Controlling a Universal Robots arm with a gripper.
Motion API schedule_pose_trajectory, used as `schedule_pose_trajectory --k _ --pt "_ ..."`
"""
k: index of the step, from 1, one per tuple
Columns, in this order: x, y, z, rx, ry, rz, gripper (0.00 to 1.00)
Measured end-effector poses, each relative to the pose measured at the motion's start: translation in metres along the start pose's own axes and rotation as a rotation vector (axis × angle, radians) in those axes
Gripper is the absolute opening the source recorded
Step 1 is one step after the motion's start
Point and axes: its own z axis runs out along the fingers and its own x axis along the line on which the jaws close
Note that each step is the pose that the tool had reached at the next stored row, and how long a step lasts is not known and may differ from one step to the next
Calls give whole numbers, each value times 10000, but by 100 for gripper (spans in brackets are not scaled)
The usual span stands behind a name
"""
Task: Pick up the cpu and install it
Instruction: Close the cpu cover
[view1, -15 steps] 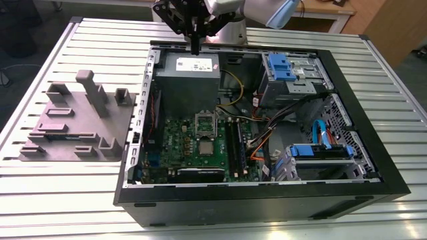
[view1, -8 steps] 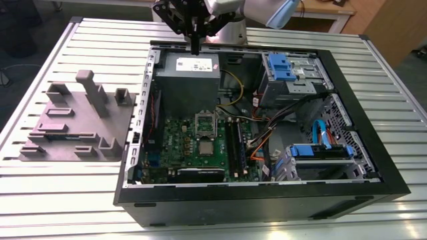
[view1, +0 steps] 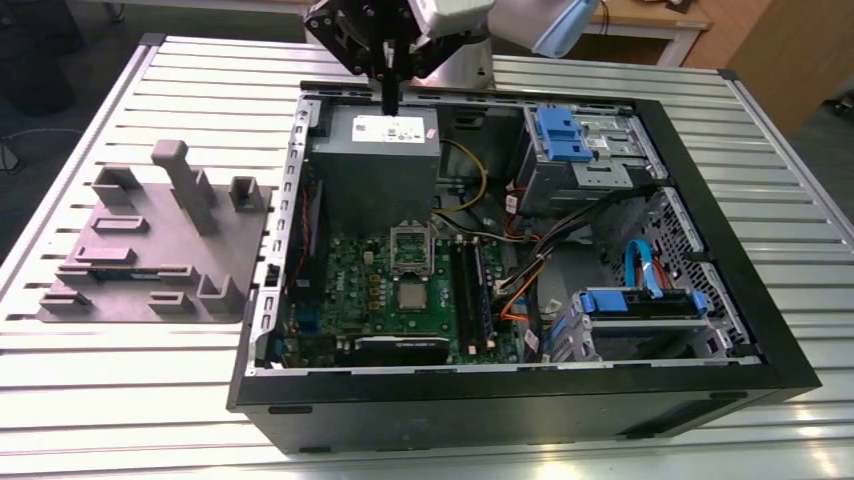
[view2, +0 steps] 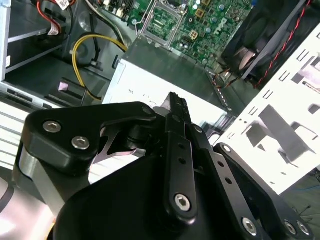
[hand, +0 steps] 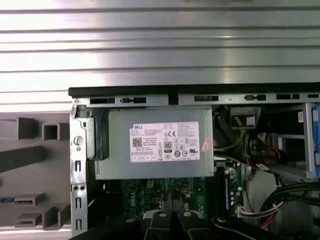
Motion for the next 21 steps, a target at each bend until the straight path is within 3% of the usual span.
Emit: schedule_pose_trajectory --k 4,10,17,21 --pt "-17 -104 23 -1 -2 1 10" --pt "-175 -111 101 -2 11 -71 10" --pt "-177 -116 208 -29 63 -1225 10" --pt "-183 -244 258 -53 68 -1278 10"
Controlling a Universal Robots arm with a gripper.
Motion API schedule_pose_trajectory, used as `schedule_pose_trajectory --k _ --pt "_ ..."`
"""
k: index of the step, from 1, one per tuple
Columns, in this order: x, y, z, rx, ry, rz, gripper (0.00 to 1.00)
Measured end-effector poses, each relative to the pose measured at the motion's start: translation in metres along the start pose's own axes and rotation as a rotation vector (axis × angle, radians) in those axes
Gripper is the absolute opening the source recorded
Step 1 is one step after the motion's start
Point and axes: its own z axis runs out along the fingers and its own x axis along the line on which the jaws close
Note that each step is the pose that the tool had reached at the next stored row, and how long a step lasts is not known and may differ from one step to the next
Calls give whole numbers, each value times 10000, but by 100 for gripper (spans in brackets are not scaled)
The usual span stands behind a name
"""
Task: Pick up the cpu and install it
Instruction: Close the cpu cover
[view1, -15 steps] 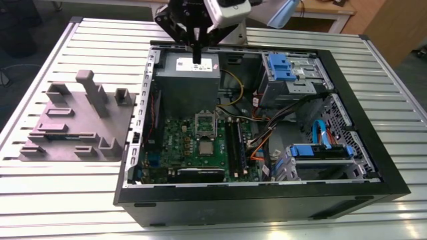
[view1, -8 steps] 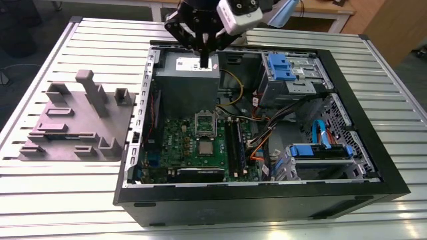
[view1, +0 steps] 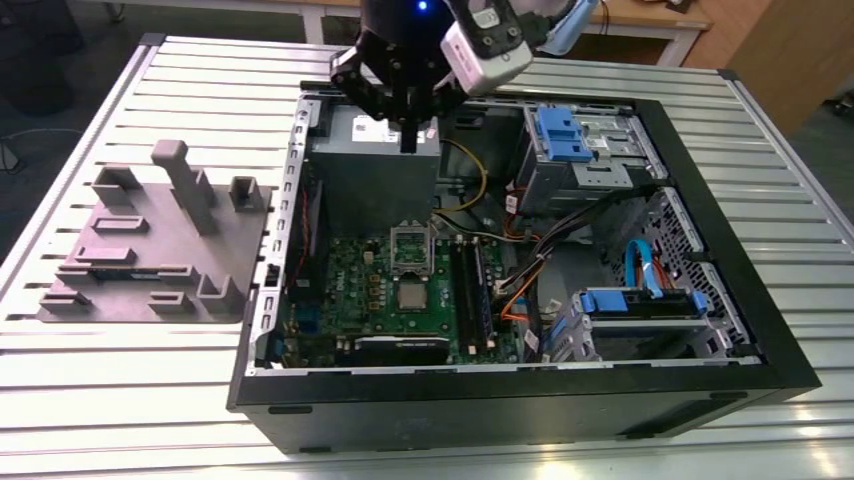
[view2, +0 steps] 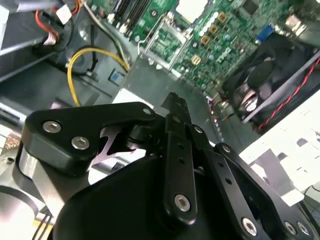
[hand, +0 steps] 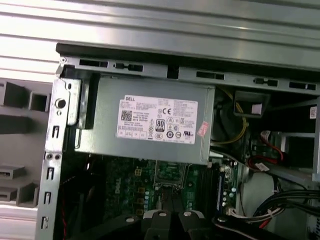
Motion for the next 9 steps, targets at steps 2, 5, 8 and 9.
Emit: schedule_pose_trajectory --k 2,5,8,9 --pt "-5 -26 19 -6 -2 -4 10" --pt "-11 -29 50 -12 19 -396 10" --pt "-10 -31 92 -24 43 -934 10" --pt "-11 -32 111 -29 51 -1106 10"
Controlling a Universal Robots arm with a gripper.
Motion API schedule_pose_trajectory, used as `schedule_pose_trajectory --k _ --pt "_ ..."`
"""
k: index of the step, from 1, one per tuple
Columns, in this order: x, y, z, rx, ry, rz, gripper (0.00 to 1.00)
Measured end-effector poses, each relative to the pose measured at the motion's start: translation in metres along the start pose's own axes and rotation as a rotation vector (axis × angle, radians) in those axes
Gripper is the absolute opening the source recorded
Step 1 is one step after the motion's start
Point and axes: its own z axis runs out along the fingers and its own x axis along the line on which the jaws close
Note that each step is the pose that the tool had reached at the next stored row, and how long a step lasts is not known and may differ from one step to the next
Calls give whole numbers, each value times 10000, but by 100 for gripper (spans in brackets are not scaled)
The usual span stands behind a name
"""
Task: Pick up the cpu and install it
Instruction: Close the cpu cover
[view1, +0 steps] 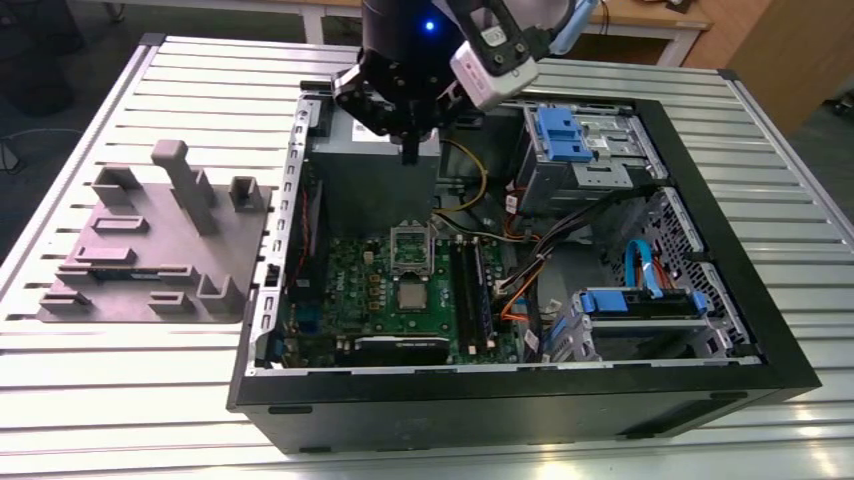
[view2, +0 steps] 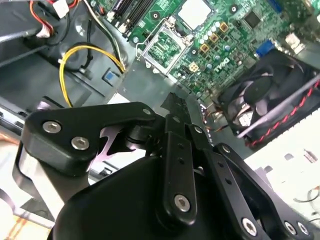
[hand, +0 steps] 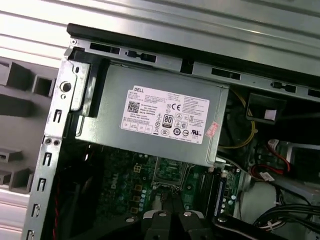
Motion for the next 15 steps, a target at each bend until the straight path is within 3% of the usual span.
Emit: schedule_pose_trajectory --k 2,3,5,6,15 --pt "-29 -7 21 -44 1 -96 10" --pt "-46 -11 22 -190 -30 -92 10" --pt "-77 -16 25 -546 -99 -87 10" --pt "-84 -18 30 -648 -117 -91 10" --pt "-81 -52 187 -687 -35 -901 10"
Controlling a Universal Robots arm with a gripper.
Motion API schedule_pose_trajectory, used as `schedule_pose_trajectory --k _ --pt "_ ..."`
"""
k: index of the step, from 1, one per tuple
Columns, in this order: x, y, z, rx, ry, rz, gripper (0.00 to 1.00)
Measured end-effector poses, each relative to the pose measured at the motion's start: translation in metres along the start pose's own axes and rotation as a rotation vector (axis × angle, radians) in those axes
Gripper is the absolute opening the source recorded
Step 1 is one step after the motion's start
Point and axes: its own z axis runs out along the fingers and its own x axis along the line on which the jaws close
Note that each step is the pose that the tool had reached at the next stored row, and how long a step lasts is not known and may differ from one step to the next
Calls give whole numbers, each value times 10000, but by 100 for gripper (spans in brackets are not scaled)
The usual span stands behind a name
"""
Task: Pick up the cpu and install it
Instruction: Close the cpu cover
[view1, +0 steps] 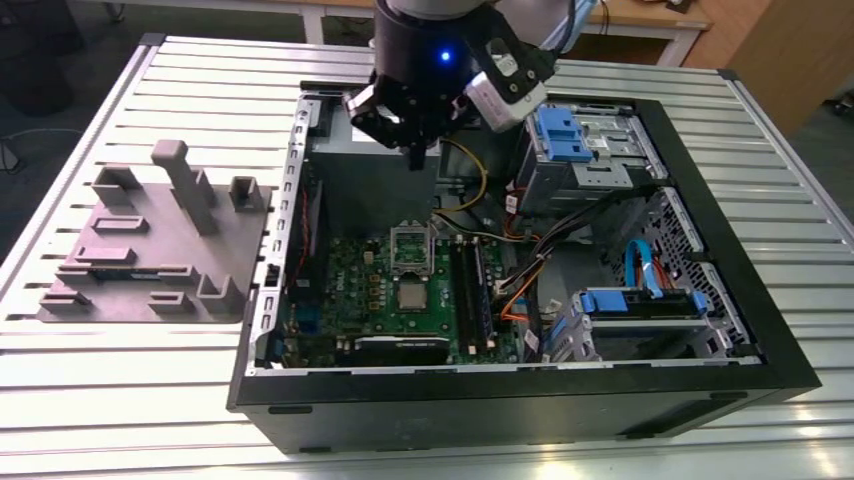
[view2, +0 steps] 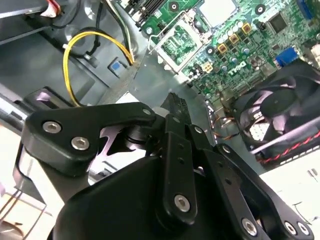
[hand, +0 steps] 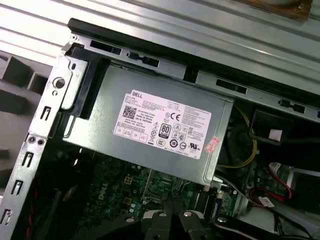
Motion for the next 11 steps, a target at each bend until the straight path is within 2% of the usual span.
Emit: schedule_pose_trajectory --k 6,8,11 --pt "50 -172 42 -4 0 -17 10" --pt "55 -190 57 -8 4 -67 10" --pt "56 -195 91 -22 56 -514 10"
